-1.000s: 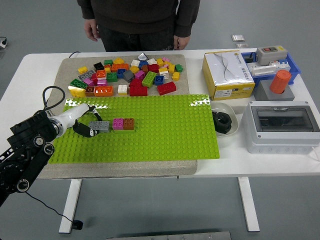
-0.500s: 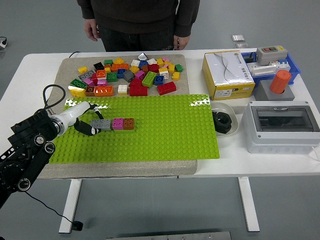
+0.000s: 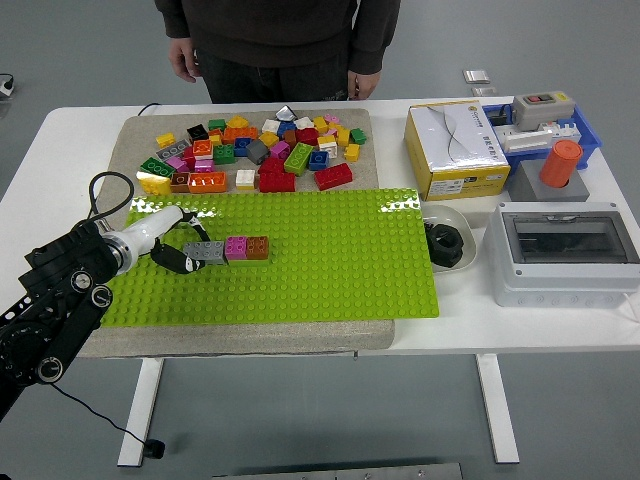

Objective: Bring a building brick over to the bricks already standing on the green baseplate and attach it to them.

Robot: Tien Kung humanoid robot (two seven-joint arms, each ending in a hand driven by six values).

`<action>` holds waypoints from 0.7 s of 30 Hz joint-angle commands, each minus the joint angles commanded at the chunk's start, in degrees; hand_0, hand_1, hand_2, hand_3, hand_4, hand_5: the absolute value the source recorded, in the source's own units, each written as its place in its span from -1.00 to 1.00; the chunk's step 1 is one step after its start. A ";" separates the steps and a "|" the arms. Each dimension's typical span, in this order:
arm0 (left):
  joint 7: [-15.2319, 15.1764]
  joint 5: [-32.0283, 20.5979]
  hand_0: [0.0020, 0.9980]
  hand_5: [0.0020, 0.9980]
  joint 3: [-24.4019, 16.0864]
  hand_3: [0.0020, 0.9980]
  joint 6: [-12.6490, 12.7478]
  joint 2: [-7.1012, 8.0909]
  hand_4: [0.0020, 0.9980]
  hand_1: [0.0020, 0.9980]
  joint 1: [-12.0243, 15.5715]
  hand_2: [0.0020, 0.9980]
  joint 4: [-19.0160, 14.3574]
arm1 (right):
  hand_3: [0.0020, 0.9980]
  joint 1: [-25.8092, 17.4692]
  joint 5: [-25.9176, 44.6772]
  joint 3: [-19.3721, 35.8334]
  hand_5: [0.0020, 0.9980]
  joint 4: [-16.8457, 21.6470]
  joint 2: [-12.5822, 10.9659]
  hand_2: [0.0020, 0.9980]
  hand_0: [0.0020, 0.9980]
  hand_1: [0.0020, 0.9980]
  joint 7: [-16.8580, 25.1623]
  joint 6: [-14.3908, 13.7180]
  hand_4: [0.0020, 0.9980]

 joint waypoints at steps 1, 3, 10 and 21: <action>-0.01 -0.03 0.93 -1.00 0.09 -0.17 0.00 0.01 0.50 1.00 -0.02 0.93 0.00 | 0.66 0.00 -0.04 0.06 1.00 0.01 -0.01 0.51 0.31 0.28 0.00 0.00 0.65; -0.02 -0.09 0.93 -1.00 0.23 -0.17 -0.01 0.00 0.50 1.00 -0.02 0.93 0.01 | 0.66 0.00 -0.10 0.12 1.00 0.00 -0.02 0.51 0.31 0.28 0.00 0.00 0.65; -0.06 -0.18 0.93 -1.00 0.50 -0.16 0.12 -0.12 0.51 1.00 -0.04 0.93 0.10 | 0.66 0.00 -0.12 0.20 1.00 -0.01 -0.01 0.51 0.31 0.28 0.01 0.01 0.65; -0.31 -0.58 0.88 -1.00 0.79 -0.10 0.59 -0.42 0.29 1.00 -0.02 0.92 0.62 | 0.66 0.03 -0.19 0.27 1.00 -0.02 0.02 0.51 0.31 0.28 -0.01 0.02 0.65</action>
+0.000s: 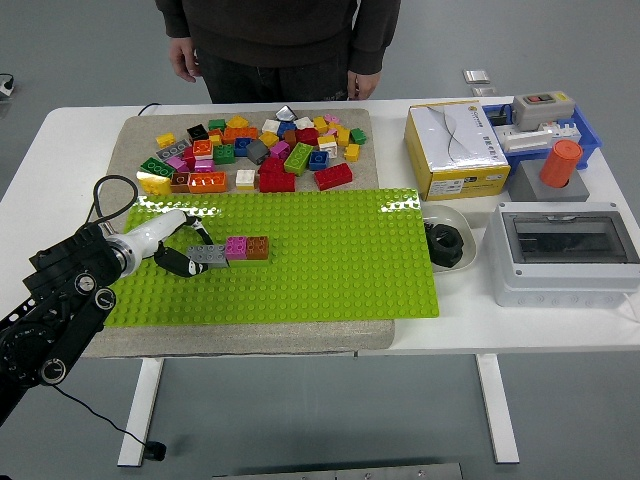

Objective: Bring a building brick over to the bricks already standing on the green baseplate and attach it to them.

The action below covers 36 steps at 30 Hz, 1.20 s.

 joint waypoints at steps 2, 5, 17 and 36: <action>-0.14 -0.08 0.88 -1.00 0.03 -0.10 0.15 -0.04 0.29 1.00 0.02 0.92 0.02 | 0.66 -0.01 -0.01 0.02 1.00 0.00 0.01 0.51 0.31 0.28 0.00 0.00 0.65; -0.53 -0.25 0.89 -1.00 0.13 -0.05 0.43 -0.11 -0.04 1.00 0.04 0.92 -0.02 | 0.66 -0.01 -0.03 0.01 1.00 0.00 0.01 0.51 0.31 0.28 -0.01 0.01 0.65; -1.17 -0.55 0.89 -1.00 0.56 0.02 0.21 -0.19 -0.17 1.00 0.03 0.94 -0.08 | 0.66 0.03 -0.12 0.18 1.00 -0.02 0.01 0.50 0.31 0.28 -0.02 -0.04 0.65; -1.31 -0.22 0.86 -1.00 0.42 0.21 0.15 -0.09 -0.21 1.00 0.13 0.95 0.17 | 0.66 -0.03 0.00 0.13 1.00 0.06 -0.09 0.50 0.31 0.28 0.04 -0.17 0.65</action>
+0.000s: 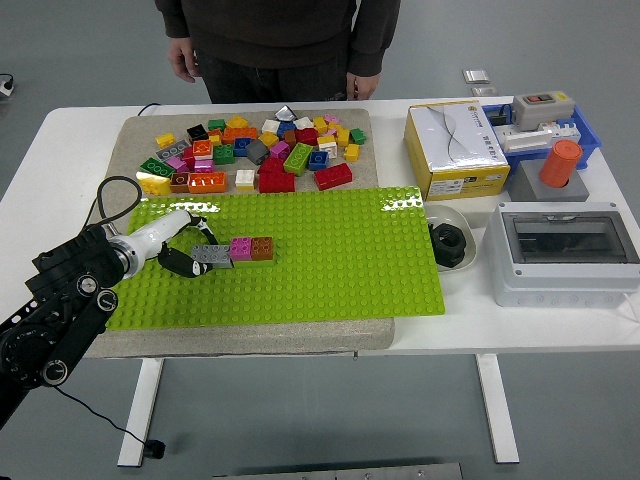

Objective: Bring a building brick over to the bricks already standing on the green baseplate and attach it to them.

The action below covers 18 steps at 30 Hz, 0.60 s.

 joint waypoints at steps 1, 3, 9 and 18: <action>0.00 0.00 0.86 -1.00 0.02 0.21 -0.01 0.00 -0.21 1.00 0.01 0.95 0.01 | 0.66 0.01 0.03 -0.04 1.00 0.00 0.00 0.50 0.31 0.28 0.01 -0.01 0.65; -0.01 0.01 0.86 -1.00 0.09 0.21 -0.01 0.01 -0.21 1.00 0.03 0.95 0.04 | 0.66 0.02 0.11 -0.14 1.00 -0.01 -0.01 0.50 0.31 0.28 0.02 -0.02 0.65; -0.22 -0.06 0.86 -1.00 0.34 0.23 0.14 0.03 -0.17 1.00 0.11 0.96 -0.01 | 0.66 0.00 0.43 -0.60 0.99 -0.08 0.01 0.51 0.31 0.28 0.02 -0.01 0.65; -0.23 -0.22 0.86 -1.00 0.51 0.66 -0.15 0.22 0.22 1.00 0.09 0.98 -0.13 | 0.66 -0.03 0.48 -0.69 0.99 -0.17 0.06 0.50 0.31 0.28 -0.04 0.04 0.65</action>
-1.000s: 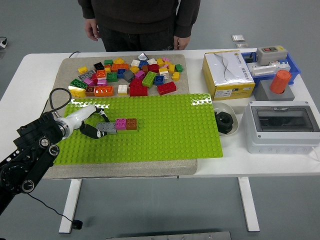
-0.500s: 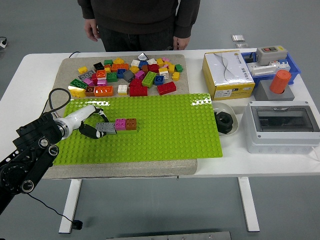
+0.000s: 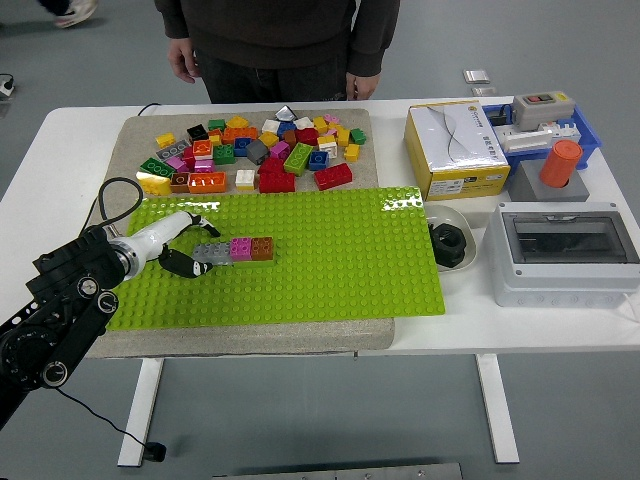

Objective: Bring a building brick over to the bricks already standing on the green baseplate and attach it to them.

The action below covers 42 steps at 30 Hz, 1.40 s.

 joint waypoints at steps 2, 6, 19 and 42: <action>-0.03 0.02 0.86 -1.00 -0.04 0.66 -0.01 0.03 0.22 1.00 -0.03 0.98 -0.04 | 0.66 0.00 -0.08 0.16 0.99 0.01 0.01 0.50 0.31 0.28 0.01 0.00 0.65; -0.11 0.17 0.87 -1.00 -0.26 0.68 -0.14 0.13 0.33 1.00 -0.10 0.98 -0.31 | 0.65 0.03 -0.19 0.39 0.99 0.03 0.02 0.50 0.31 0.28 0.00 -0.01 0.65; 1.26 0.50 0.90 -1.00 -0.79 0.62 -2.51 2.38 0.52 1.00 -0.31 0.99 -5.17 | 0.65 -0.07 -0.02 0.41 0.98 -0.14 0.00 0.50 0.31 0.28 -0.06 0.09 0.65; 0.19 6.29 1.00 0.34 5.02 0.16 3.28 12.44 0.69 1.00 1.38 1.00 -22.63 | 0.65 -0.60 0.06 0.13 0.98 -0.68 0.29 0.50 0.31 0.28 -0.28 0.26 0.65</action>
